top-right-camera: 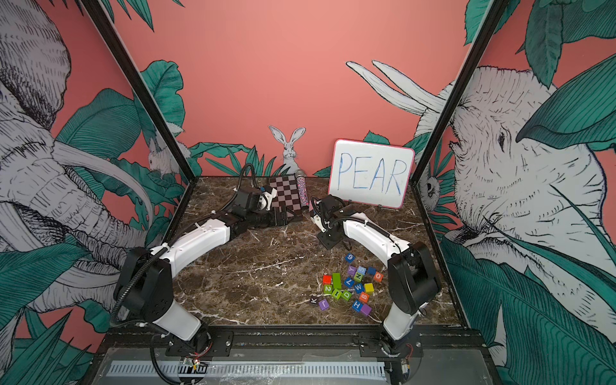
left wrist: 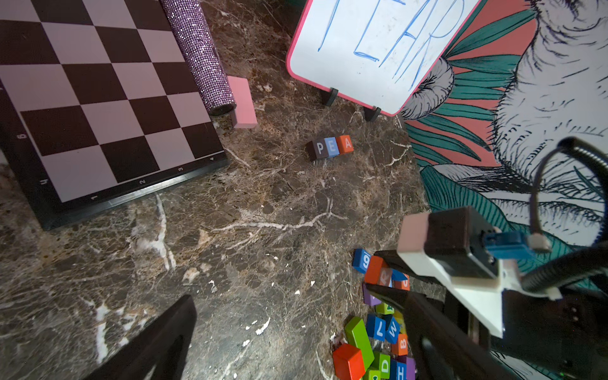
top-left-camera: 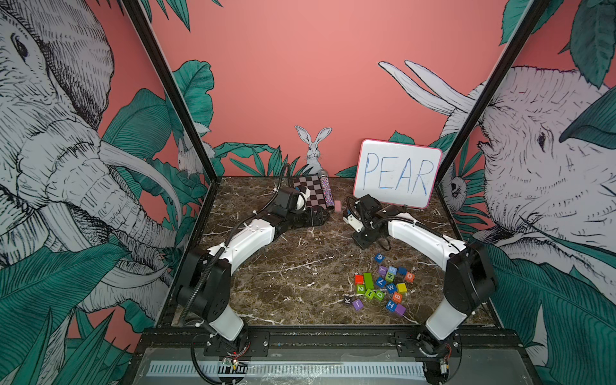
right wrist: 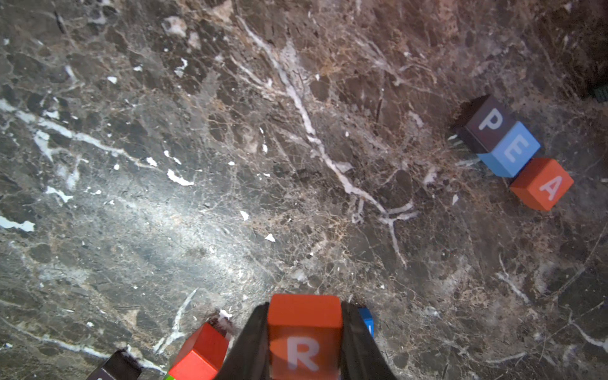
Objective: Spell the uppercase word “pear” with letter blocks
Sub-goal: Place the letter block at the center of the board.
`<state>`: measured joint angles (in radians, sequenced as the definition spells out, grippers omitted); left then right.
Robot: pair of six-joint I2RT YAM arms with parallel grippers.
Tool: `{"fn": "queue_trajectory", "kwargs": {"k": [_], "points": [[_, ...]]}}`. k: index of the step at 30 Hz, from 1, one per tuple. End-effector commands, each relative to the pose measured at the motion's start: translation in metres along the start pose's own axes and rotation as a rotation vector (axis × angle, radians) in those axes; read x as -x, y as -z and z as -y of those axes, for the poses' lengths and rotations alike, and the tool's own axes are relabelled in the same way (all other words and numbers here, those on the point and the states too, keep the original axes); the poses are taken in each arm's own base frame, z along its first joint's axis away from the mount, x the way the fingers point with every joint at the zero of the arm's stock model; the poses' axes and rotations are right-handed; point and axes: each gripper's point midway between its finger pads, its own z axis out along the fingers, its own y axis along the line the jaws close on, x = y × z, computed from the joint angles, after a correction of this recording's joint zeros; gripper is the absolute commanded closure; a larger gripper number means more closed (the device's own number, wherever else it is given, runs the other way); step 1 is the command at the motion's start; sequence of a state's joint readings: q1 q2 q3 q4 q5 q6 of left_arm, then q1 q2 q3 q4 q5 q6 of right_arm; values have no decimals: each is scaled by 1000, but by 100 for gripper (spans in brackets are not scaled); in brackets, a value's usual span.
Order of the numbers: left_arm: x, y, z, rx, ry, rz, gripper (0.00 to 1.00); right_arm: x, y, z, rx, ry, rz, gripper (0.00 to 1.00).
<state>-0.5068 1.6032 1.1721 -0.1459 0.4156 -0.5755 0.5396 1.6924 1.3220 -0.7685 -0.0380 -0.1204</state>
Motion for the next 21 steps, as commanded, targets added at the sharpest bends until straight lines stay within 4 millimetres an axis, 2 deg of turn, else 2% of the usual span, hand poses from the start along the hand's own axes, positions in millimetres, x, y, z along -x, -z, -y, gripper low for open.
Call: {"fn": "queue_trajectory", "kwargs": {"k": [1, 12, 21], "points": [[12, 2, 12, -28, -11, 8, 1, 2, 4, 16, -17, -34, 9, 80], [24, -27, 26, -90, -29, -24, 1, -10, 8, 85, -77, -226, 6, 81], [32, -52, 23, -107, -27, -55, 1, -12, -8, 143, -113, -320, -52, 81]]}}
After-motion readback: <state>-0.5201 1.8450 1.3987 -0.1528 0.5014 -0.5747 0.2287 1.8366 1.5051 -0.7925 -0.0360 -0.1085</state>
